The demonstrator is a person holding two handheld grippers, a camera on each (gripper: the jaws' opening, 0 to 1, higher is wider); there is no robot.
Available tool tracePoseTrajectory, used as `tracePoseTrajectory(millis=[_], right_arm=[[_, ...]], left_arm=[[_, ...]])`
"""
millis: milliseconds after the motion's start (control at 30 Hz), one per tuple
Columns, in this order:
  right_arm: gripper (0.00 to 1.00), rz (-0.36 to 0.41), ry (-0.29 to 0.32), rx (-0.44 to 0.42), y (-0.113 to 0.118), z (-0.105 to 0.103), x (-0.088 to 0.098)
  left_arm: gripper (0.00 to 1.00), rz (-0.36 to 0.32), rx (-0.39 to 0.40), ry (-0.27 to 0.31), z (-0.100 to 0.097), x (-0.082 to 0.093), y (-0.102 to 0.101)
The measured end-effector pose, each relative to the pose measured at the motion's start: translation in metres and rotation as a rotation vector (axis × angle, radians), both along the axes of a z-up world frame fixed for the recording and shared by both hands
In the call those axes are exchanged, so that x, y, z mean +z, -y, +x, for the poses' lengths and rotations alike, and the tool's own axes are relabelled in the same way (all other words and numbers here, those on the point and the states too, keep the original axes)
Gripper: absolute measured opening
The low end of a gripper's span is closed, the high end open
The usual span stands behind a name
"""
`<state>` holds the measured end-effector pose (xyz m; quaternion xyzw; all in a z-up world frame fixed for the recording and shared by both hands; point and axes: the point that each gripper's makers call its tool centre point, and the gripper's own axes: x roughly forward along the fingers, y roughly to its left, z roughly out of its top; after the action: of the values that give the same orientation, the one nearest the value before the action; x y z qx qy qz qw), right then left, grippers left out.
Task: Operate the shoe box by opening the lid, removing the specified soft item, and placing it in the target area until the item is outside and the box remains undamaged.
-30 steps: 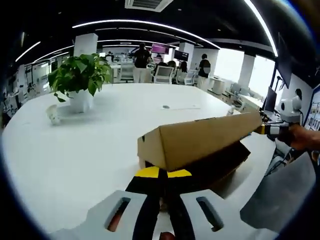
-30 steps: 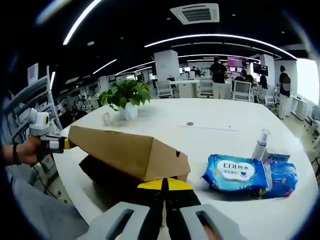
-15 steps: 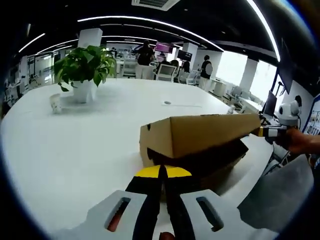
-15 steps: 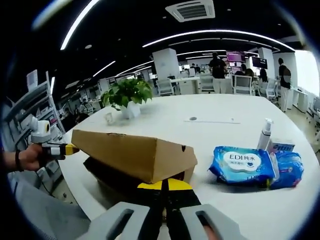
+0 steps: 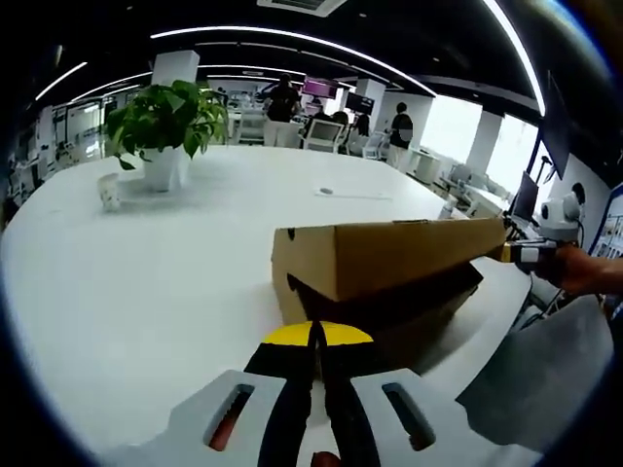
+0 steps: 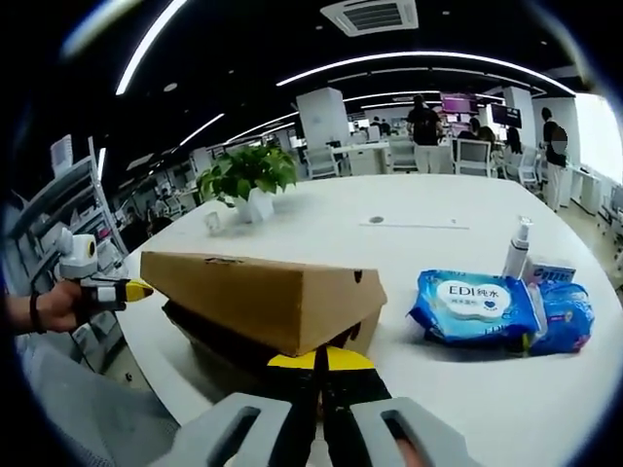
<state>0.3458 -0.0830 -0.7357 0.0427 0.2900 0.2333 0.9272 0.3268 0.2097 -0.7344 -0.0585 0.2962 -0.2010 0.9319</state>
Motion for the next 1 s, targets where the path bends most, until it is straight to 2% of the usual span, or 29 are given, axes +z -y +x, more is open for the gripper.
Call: tracePoseTrajectory(millis=[1000], right_arm=[[0.0,0.021,-0.064,-0.022,0.006,-0.011,-0.022]], left_arm=[[0.0,0.008,-0.009,-0.043,-0.012,-0.015,0.005]])
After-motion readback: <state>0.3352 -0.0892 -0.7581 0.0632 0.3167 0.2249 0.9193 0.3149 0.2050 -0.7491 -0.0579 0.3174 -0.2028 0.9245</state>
